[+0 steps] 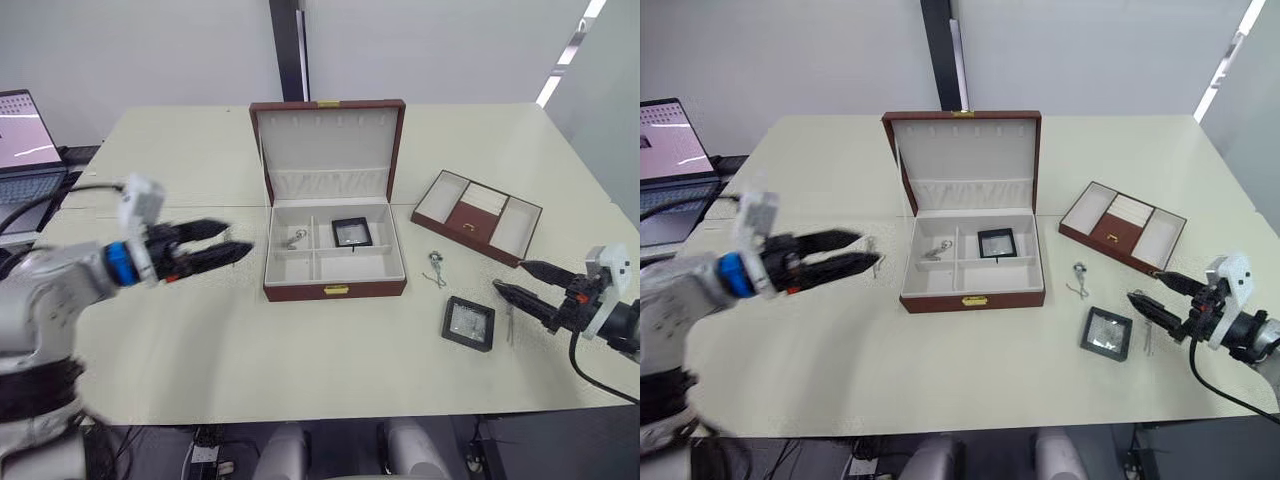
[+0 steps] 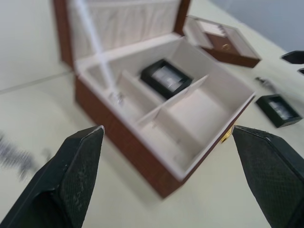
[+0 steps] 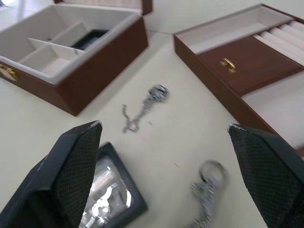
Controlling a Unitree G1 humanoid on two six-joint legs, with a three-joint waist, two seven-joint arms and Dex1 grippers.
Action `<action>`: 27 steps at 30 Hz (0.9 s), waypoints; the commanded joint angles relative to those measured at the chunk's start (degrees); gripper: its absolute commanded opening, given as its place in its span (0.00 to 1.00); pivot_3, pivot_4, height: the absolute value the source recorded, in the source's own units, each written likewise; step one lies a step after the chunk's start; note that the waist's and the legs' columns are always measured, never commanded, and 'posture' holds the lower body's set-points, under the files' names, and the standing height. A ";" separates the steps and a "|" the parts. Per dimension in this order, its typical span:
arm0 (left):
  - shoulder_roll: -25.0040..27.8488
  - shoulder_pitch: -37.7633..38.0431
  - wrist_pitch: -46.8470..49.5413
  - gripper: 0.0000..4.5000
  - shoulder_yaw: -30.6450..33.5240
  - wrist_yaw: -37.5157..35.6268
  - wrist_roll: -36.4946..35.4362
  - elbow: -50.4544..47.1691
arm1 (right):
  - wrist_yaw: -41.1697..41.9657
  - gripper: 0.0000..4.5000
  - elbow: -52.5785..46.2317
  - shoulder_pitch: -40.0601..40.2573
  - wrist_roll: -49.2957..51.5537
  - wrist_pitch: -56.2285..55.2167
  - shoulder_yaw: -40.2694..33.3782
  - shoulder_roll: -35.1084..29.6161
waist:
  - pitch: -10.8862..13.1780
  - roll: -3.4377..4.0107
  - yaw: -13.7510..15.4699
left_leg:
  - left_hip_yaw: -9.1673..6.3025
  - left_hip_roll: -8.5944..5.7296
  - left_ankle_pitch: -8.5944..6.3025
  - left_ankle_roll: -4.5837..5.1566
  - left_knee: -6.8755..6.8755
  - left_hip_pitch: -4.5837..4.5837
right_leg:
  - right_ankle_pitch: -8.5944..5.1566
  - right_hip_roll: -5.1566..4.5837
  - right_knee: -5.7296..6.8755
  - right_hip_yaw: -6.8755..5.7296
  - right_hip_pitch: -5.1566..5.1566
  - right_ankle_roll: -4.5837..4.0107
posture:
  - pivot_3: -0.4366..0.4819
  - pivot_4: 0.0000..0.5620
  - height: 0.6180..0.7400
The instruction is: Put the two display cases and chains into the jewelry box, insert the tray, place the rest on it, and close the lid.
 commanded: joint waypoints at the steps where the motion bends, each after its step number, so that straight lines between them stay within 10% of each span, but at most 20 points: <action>1: 0.93 7.69 -4.20 0.99 9.24 3.17 2.16 -2.18 | 1.04 1.00 4.51 -2.10 -2.19 -3.54 -1.72 -1.41 | 0.00 0.00 0.16 | 0.02 -0.02 0.00 0.00 0.00 0.02 | 0.00 -0.02 0.00 0.02 0.03 0.00 | 0.48 0.27 1.00; 27: -12.47 19.79 -28.70 0.99 11.25 27.25 11.69 4.13 | -9.02 1.00 18.51 -6.27 -8.99 -16.20 -4.95 3.59 | -0.04 0.04 0.55 | 0.08 -0.05 -0.01 0.00 -0.03 0.05 | 0.01 -0.08 -0.06 0.05 0.06 0.00 | 0.48 0.27 1.00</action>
